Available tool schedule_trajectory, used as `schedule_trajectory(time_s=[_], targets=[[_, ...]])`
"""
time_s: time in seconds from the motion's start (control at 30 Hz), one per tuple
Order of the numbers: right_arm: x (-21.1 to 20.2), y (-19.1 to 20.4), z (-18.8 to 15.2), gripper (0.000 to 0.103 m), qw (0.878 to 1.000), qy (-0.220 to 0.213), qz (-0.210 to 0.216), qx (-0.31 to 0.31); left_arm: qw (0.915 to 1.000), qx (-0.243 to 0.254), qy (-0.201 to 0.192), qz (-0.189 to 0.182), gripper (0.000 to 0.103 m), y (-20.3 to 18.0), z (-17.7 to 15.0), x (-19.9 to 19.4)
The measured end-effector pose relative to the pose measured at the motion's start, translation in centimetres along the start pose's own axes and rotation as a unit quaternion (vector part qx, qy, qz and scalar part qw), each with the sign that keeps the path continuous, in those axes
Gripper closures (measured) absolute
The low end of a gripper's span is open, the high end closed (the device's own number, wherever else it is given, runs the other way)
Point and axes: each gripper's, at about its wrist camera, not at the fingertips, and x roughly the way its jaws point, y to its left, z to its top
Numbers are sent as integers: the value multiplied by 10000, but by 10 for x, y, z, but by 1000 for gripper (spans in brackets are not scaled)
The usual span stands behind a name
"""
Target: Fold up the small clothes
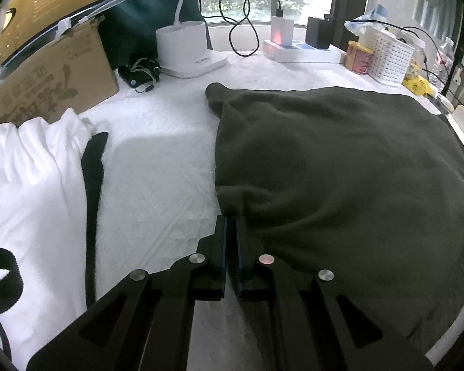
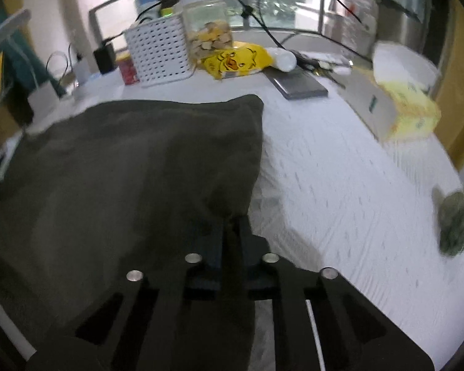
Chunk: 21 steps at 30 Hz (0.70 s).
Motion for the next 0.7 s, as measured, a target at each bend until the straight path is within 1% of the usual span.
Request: schedule_trajectory(time_s=[0.13, 0.3, 0.4, 0.63, 0.7], targets=[[-1, -17, 5, 99, 9998, -108, -86, 175, 10000, -51, 18, 81, 98, -3, 4, 1], [4, -20, 5, 99, 9997, -101, -109, 213, 9995, 117, -84, 265, 97, -12, 9, -3], [4, -22, 5, 99, 9995, -101, -87, 300, 9992, 136, -171, 347, 97, -10, 11, -8], [3, -19, 4, 99, 9990, -113, -247, 349, 9991, -63, -305, 284, 96, -8, 11, -12], [3, -19, 4, 99, 9989, -105, -273, 379, 9991, -116, -281, 279, 79, -11, 10, -9]])
